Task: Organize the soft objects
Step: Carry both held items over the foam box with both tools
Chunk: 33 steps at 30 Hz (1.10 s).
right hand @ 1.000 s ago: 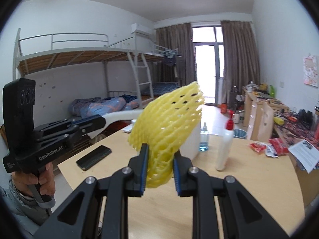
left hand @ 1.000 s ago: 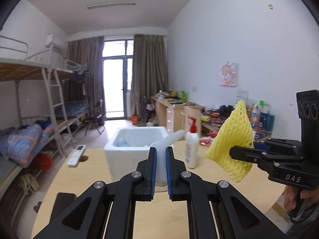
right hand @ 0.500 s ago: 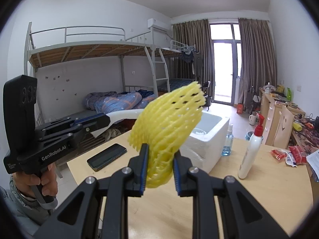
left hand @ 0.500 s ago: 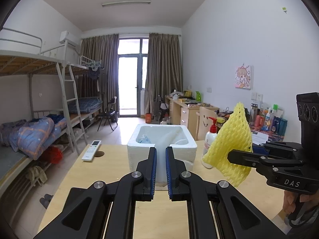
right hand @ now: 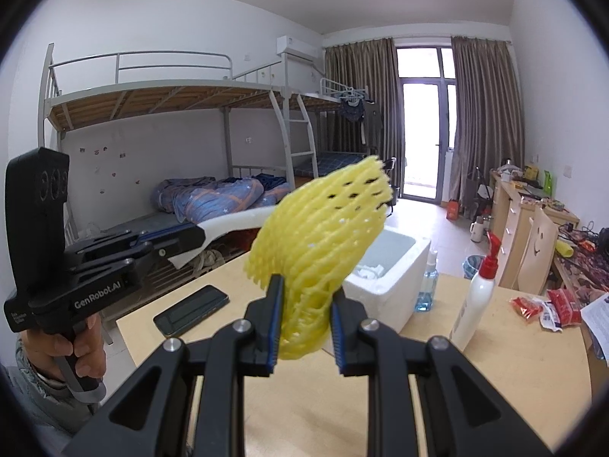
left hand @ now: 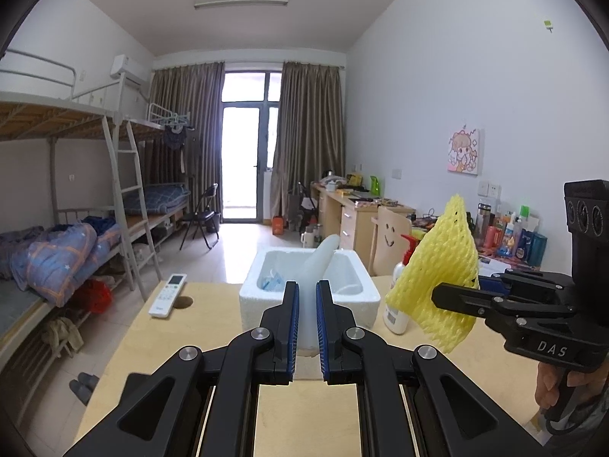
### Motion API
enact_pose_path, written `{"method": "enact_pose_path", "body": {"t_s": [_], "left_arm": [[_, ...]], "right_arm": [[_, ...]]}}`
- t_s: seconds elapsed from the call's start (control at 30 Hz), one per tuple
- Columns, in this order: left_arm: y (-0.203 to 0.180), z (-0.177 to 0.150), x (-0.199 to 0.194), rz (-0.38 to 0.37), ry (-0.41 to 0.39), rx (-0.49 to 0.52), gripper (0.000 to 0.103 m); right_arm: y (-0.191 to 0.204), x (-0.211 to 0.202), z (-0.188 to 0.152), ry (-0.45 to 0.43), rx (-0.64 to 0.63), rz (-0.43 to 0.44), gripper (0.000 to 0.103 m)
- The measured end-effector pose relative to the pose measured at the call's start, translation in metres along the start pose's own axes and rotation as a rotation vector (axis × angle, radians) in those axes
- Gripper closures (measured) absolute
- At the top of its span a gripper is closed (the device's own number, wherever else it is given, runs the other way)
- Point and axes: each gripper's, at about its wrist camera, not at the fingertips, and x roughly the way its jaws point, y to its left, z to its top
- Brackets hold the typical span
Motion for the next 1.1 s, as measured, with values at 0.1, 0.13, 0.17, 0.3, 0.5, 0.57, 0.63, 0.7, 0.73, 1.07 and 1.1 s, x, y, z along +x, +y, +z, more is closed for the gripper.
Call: {"method": "enact_pose_path", "body": {"t_s": [0.1, 0.13, 0.17, 0.3, 0.5, 0.57, 0.63, 0.7, 0.73, 1.07, 1.1], "left_arm": [[-0.001, 0.004, 0.002, 0.002, 0.0, 0.005, 0.093], [-0.001, 0.008, 0.004, 0.006, -0.002, 0.007, 0.093], [-0.001, 0.011, 0.005, 0.005, -0.004, 0.008, 0.093], [0.001, 0.025, 0.014, 0.002, -0.013, 0.011, 0.093], [0.004, 0.039, 0.028, 0.006, -0.025, 0.027, 0.093], [0.005, 0.04, 0.035, 0.001, -0.014, 0.033, 0.093], [0.007, 0.039, 0.043, 0.003, -0.007, 0.034, 0.093], [0.009, 0.039, 0.05, 0.0, 0.001, 0.033, 0.093], [0.01, 0.039, 0.054, 0.0, 0.004, 0.032, 0.093], [0.021, 0.038, 0.098, -0.007, 0.056, 0.023, 0.093], [0.021, 0.039, 0.101, -0.007, 0.057, 0.024, 0.093]], "right_arm": [[0.0, 0.003, 0.004, -0.001, -0.005, -0.004, 0.077], [0.0, 0.005, 0.006, -0.002, -0.005, -0.007, 0.077], [0.001, 0.004, 0.006, -0.004, -0.005, -0.009, 0.077], [0.0, 0.01, 0.016, -0.007, -0.008, -0.014, 0.077], [-0.003, 0.02, 0.03, -0.011, -0.023, -0.014, 0.077], [-0.004, 0.023, 0.03, -0.007, -0.029, -0.017, 0.077], [-0.005, 0.028, 0.031, -0.001, -0.03, -0.017, 0.077], [-0.009, 0.033, 0.032, 0.007, -0.027, -0.017, 0.077], [-0.01, 0.035, 0.033, 0.011, -0.025, -0.019, 0.077], [-0.023, 0.066, 0.037, 0.06, -0.02, -0.054, 0.077], [-0.025, 0.068, 0.039, 0.063, -0.02, -0.055, 0.077]]}}
